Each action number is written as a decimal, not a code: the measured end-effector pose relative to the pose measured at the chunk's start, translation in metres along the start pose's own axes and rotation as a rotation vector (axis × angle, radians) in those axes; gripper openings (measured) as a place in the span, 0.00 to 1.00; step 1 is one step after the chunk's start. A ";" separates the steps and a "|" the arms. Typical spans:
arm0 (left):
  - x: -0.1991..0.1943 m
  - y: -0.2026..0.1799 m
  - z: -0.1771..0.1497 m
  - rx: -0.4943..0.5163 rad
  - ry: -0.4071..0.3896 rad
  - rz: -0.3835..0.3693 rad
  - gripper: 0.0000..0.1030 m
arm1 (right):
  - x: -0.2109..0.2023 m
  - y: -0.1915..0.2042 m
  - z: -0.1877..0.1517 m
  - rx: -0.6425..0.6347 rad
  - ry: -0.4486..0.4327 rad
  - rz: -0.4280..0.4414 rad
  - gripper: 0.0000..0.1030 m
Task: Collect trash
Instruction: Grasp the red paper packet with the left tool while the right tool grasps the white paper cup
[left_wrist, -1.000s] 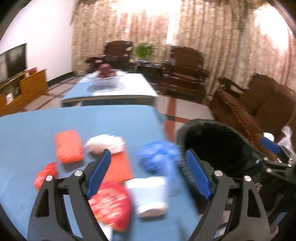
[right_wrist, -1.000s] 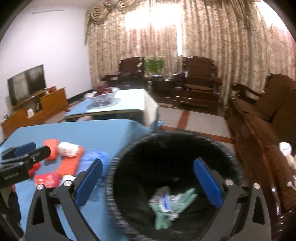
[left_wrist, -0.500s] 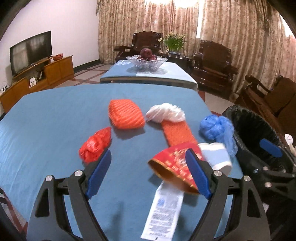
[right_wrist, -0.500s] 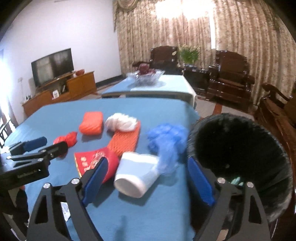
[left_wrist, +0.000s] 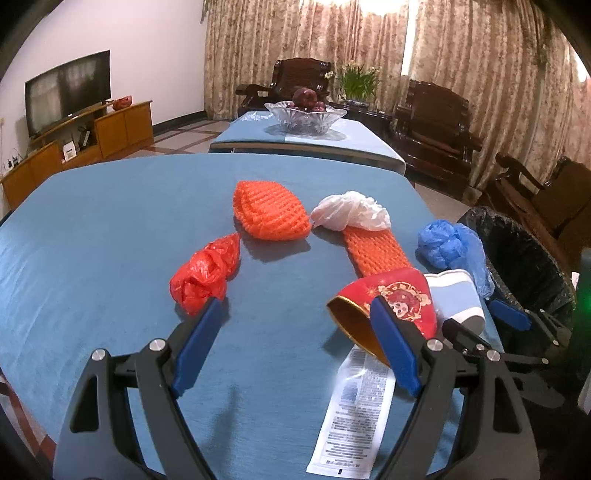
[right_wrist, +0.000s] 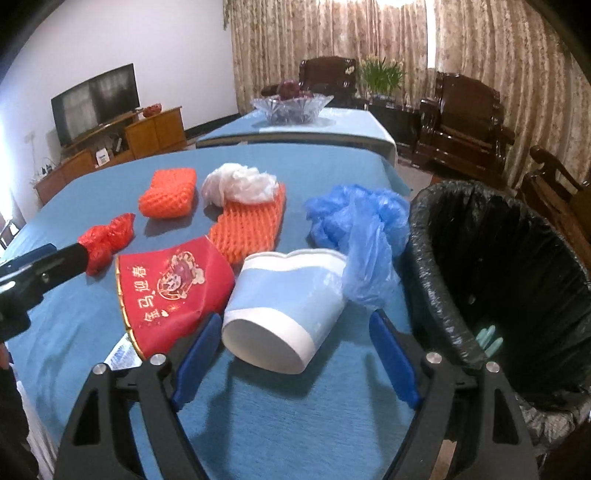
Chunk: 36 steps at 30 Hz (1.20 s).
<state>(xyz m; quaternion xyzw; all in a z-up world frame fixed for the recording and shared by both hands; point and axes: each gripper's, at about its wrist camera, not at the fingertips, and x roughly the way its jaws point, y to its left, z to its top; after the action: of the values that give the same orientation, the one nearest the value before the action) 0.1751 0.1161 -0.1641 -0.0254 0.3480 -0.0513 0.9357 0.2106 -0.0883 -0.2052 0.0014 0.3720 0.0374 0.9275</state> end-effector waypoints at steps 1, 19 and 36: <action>0.001 0.000 0.000 -0.002 0.002 -0.001 0.77 | 0.002 0.001 0.000 -0.002 0.012 0.006 0.78; 0.031 -0.016 -0.001 -0.025 0.081 -0.100 0.77 | -0.007 -0.009 -0.002 -0.022 0.030 0.074 0.56; 0.060 -0.032 -0.003 -0.113 0.138 -0.305 0.23 | -0.011 -0.016 -0.003 -0.021 0.017 0.083 0.56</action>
<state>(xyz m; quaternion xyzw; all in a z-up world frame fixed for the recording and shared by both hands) 0.2158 0.0778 -0.2025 -0.1270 0.4057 -0.1746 0.8881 0.2015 -0.1054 -0.1998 0.0066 0.3789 0.0797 0.9220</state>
